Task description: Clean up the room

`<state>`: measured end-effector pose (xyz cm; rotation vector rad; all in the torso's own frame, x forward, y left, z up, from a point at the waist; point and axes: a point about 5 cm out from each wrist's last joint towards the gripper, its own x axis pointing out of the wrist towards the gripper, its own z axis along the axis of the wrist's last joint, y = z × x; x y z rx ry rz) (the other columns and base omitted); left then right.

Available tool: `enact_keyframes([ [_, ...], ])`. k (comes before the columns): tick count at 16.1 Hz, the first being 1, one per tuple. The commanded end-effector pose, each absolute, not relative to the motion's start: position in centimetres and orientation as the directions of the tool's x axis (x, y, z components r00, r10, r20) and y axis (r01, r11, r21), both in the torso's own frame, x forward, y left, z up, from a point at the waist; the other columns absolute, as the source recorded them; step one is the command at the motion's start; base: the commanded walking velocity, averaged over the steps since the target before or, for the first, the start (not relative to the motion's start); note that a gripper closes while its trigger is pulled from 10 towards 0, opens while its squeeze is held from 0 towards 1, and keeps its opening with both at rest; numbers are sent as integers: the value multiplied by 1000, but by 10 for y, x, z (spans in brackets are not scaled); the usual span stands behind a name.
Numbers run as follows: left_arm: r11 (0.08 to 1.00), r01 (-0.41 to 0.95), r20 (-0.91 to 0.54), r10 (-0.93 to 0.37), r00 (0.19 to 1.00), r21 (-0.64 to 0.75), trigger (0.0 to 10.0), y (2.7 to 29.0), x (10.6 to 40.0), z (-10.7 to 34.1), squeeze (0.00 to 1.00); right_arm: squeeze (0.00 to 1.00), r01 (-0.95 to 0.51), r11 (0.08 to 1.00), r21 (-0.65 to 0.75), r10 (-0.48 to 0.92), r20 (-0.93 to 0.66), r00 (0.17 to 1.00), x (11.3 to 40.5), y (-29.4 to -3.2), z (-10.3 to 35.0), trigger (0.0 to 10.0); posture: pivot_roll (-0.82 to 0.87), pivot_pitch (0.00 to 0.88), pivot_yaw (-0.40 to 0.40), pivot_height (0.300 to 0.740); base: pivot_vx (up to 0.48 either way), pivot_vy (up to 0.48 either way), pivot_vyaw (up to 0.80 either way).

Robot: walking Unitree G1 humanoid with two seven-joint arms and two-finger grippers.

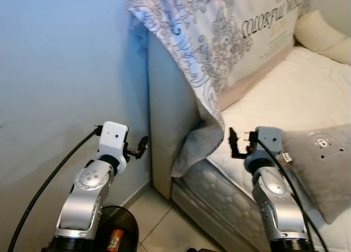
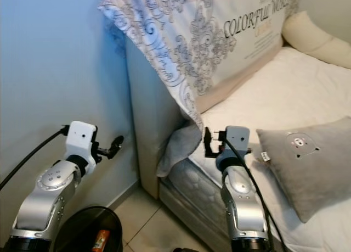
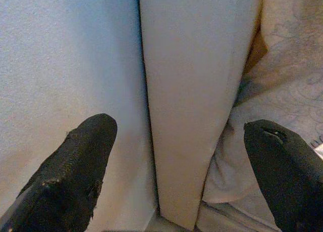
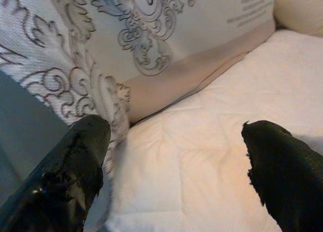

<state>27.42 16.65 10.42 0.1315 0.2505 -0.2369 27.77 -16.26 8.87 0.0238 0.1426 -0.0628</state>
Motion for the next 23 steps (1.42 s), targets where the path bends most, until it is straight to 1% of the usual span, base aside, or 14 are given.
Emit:
enact_keyframes([
  [1, 968, 230, -254, -198, 947, 103, 10000, 169, 273, 104, 663, 0, 80, 997, 2, -79, -127, 989, 279, -162, 93, 10000, 20, 0, -44, 740, 0, 0, -800],
  [2, 968, 230, -254, -199, 947, 102, 10000, 168, 273, 104, 663, 0, 87, 996, 8, -85, -135, 987, 279, -163, 92, 10000, 20, 0, -44, 740, 0, 0, -800],
  [3, 966, 235, -257, -202, 945, 106, 10000, 168, 272, 103, 663, 0, 60, 997, 51, -52, -145, 988, 277, -160, 91, 10000, 27, 0, -48, 740, 0, 0, -800],
  [4, 966, 237, -258, -203, 945, 108, 10000, 168, 272, 103, 663, 0, 56, 997, 55, -47, -144, 988, 277, -160, 91, 10000, 27, 0, -48, 740, 0, 0, -800],
  [5, 965, 233, -267, -195, 944, 118, 10000, 170, 272, 102, 659, 0, 4, 1000, 22, 0, -149, 989, 276, -155, 89, 10000, 25, 0, -42, 740, 0, 0, -800],
  [6, 966, 230, -269, -191, 944, 121, 10000, 170, 272, 101, 659, 0, -17, 1000, 2, 17, -149, 989, 275, -153, 89, 10000, 22, 0, -38, 740, 0, 0, -800],
  [8, 967, 227, -262, -191, 946, 117, 10000, 169, 273, 102, 655, 0, -12, 1000, 19, 15, -146, 989, 276, -146, 89, 10000, 25, 0, -39, 740, 0, 0, -800],
  [11, 968, 222, -260, -186, 947, 118, 10000, 170, 272, 101, 655, 0, -28, 999, 18, 30, -156, 987, 274, -144, 86, 10000, 32, 0, -42, 740, 0, 0, -800],
  [13, 968, 222, -261, -186, 947, 119, 10000, 170, 271, 101, 651, 0, -18, 1000, 9, 19, -155, 988, 273, -146, 86, 10000, 31, 0, -40, 740, 0, 0, -800],
  [14, 969, 216, -259, -180, 949, 119, 10000, 171, 271, 101, 651, 0, 30, 999, -22, -33, -142, 989, 274, -153, 87, 10000, 31, 0, -36, 740, 0, 0, -781],
  [15, 972, 207, -255, -172, 951, 114, 10000, 172, 270, 101, 655, 0, 36, 999, -24, -39, -142, 989, 274, -155, 87, 10000, 30, 0, -34, 740, 0, 0, -781],
  [17, 980, 171, -236, -144, 961, 97, 10000, 177, 270, 102, 655, 0, 40, 998, 47, -33, -154, 988, 272, -154, 86, 10000, 26, 0, -31, 740, 0, 0, -781],
  [19, 982, 158, -223, -133, 966, 100, 10000, 181, 270, 103, 655, 0, 47, 999, 26, -43, -140, 989, 272, -153, 87, 10000, 27, 0, -32, 740, 0, 0, -781],
  [23, 981, 165, -214, -141, 967, 99, 10000, 180, 270, 103, 651, 0, 40, 999, 7, -39, -148, 988, 270, -153, 85, 10000, 24, 0, -30, 740, 0, 0, -775],
])
